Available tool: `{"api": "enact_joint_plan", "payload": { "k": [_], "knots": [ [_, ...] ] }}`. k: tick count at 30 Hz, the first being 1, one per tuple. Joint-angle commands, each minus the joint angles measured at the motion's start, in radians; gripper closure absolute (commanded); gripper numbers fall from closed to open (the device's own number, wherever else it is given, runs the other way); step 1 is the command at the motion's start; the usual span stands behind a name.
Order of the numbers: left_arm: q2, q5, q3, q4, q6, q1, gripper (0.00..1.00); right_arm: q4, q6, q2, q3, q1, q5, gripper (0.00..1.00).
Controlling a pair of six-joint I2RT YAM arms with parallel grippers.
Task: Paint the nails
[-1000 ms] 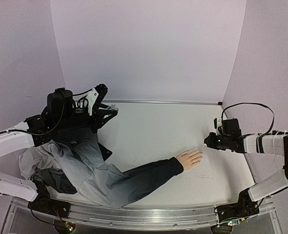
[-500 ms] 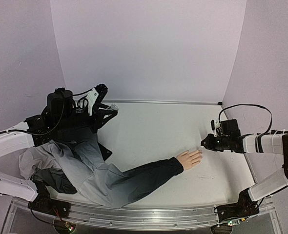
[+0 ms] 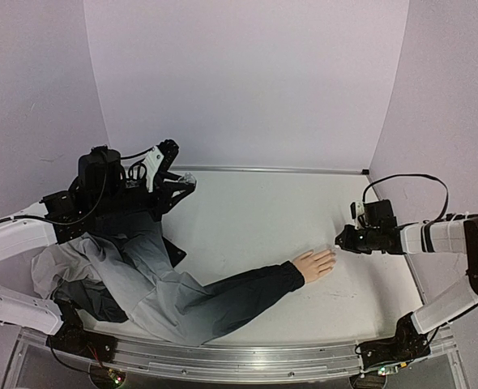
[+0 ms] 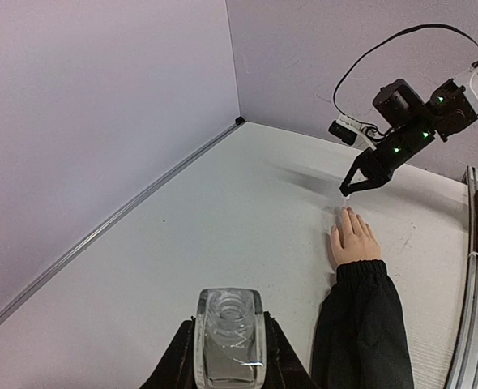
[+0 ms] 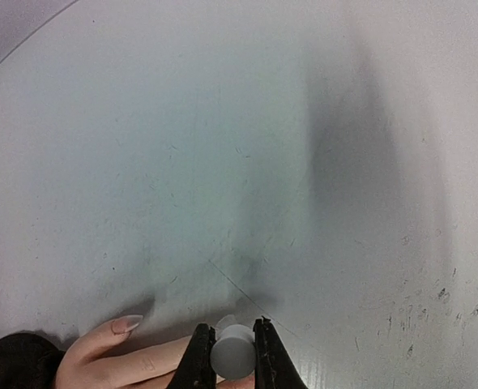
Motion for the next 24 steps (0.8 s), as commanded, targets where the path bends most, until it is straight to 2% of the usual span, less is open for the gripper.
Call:
{"api": "enact_joint_plan", "payload": {
  "k": [1,6,17,20,24],
  "knots": [
    [-0.006,0.017,0.009,0.036,0.004,0.004,1.0,0.019,-0.002,0.012,0.036,-0.002,0.065,1.0],
    [-0.016,0.02,0.005,0.035,0.001,0.004,1.0,0.015,0.001,-0.01,0.052,-0.002,0.106,1.0],
    [-0.016,0.043,-0.014,0.036,-0.006,0.004,1.0,-0.055,-0.034,-0.249,0.019,-0.002,0.014,1.0],
    [0.009,0.087,-0.016,0.036,0.008,0.003,1.0,-0.023,-0.024,-0.238,0.029,-0.002,-0.149,1.0],
    [0.02,0.185,-0.011,0.036,0.005,0.001,1.0,0.187,0.067,-0.244,0.029,0.032,-0.45,1.0]
  ]
}}
